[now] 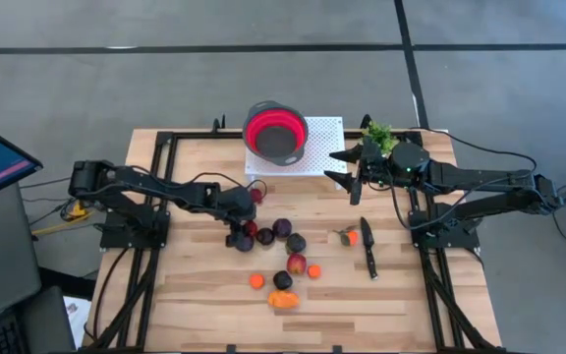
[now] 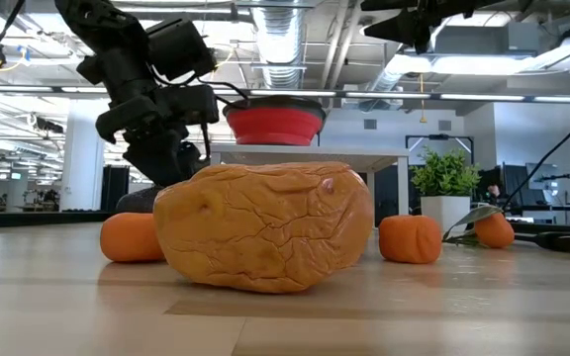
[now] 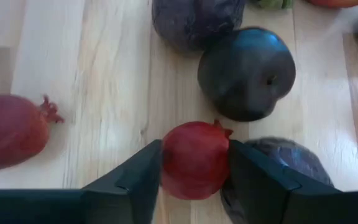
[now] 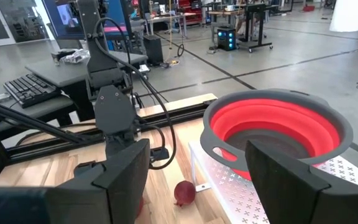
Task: Pick & Place Fruit
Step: Put the bottom pomegranate into the strainer bowl on the shelf
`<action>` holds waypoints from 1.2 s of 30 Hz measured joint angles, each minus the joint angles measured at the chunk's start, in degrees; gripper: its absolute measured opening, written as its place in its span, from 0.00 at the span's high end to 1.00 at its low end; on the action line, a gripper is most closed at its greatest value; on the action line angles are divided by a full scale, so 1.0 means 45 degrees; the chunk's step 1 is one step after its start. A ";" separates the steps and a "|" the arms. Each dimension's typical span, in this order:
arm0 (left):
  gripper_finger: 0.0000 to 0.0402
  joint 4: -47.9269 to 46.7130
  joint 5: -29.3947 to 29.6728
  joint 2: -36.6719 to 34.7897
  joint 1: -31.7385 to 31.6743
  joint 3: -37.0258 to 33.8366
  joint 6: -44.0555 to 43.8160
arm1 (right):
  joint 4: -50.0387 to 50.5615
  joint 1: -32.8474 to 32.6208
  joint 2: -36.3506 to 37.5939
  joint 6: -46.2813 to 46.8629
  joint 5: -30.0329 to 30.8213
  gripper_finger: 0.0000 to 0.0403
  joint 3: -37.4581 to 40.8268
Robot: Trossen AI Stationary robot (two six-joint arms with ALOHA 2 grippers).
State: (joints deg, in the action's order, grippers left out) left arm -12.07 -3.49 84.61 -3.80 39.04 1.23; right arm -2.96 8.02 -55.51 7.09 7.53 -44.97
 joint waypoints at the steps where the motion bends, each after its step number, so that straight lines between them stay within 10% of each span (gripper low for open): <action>1: 0.52 -0.0048 0.0002 -0.0034 -0.0003 -0.0014 0.0004 | 0.0000 0.0004 0.0000 0.0005 0.0000 0.35 0.0000; 12: 0.30 0.0061 0.0123 -0.0124 -0.0003 -0.0037 0.0000 | 0.0000 0.0004 0.0000 0.0005 0.0000 0.35 0.0000; 36: 0.48 0.0594 0.0400 0.1062 -0.0003 -0.0081 0.0000 | 0.0282 -0.0001 0.0000 0.0005 0.0000 0.35 0.0000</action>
State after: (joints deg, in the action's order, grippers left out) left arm -9.40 -1.69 89.38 -3.81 38.68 1.23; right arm -1.69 8.01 -55.51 7.11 7.53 -44.97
